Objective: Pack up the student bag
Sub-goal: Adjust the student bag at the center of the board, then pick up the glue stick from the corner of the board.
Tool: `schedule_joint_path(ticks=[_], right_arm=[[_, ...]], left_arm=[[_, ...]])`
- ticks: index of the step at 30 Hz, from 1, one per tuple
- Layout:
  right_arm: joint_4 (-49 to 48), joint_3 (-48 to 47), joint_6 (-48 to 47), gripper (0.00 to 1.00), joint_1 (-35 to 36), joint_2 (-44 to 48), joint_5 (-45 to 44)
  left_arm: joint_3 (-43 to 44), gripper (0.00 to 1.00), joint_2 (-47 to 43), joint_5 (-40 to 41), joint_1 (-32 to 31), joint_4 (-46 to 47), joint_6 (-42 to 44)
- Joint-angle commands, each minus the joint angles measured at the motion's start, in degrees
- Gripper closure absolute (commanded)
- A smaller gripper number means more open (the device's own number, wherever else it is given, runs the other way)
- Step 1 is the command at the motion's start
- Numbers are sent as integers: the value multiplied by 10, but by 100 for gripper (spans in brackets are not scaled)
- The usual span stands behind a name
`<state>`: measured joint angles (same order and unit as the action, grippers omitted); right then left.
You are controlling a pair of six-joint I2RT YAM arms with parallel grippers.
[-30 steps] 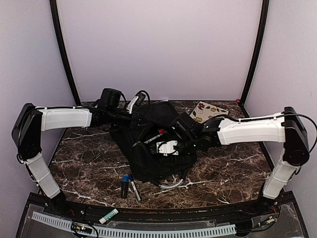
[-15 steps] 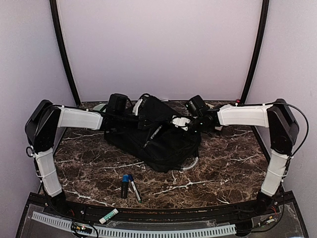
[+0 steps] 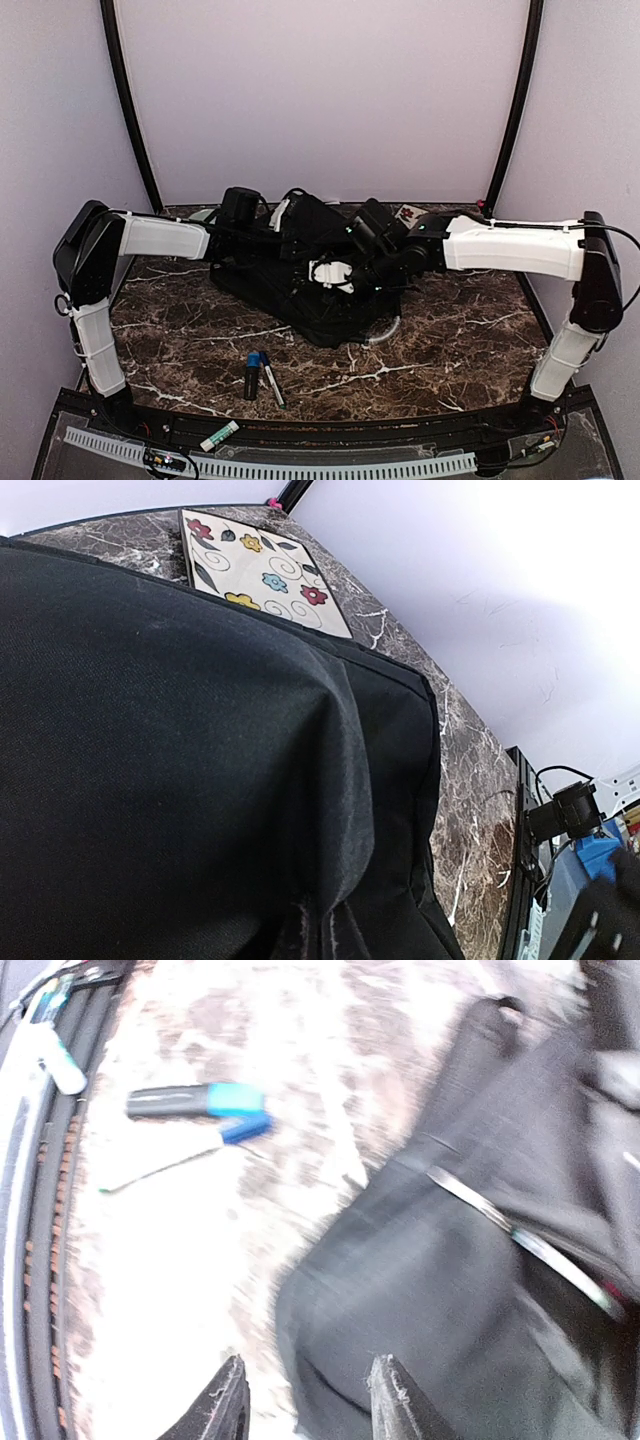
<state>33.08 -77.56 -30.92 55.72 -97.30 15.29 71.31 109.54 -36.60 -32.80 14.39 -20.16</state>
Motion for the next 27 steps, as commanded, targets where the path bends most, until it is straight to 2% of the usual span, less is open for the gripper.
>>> schedule_joint_path(ticks=[1,6,17,19,27], right_arm=[[16,-34,30,58,49,-56,14],[19,-85,30,59,112,-111,20],[53,-281,-30,55,236,-293,52],[56,-312,-37,54,249,-320,53],[4,-337,-20,48,269,-370,61]], left_arm=[[18,100,-11,-18,1,-5,3],[22,100,-15,-14,1,-18,13],[28,100,-25,-17,6,-28,18],[29,100,-29,-18,6,-30,19],[28,100,-48,-17,7,-35,24]])
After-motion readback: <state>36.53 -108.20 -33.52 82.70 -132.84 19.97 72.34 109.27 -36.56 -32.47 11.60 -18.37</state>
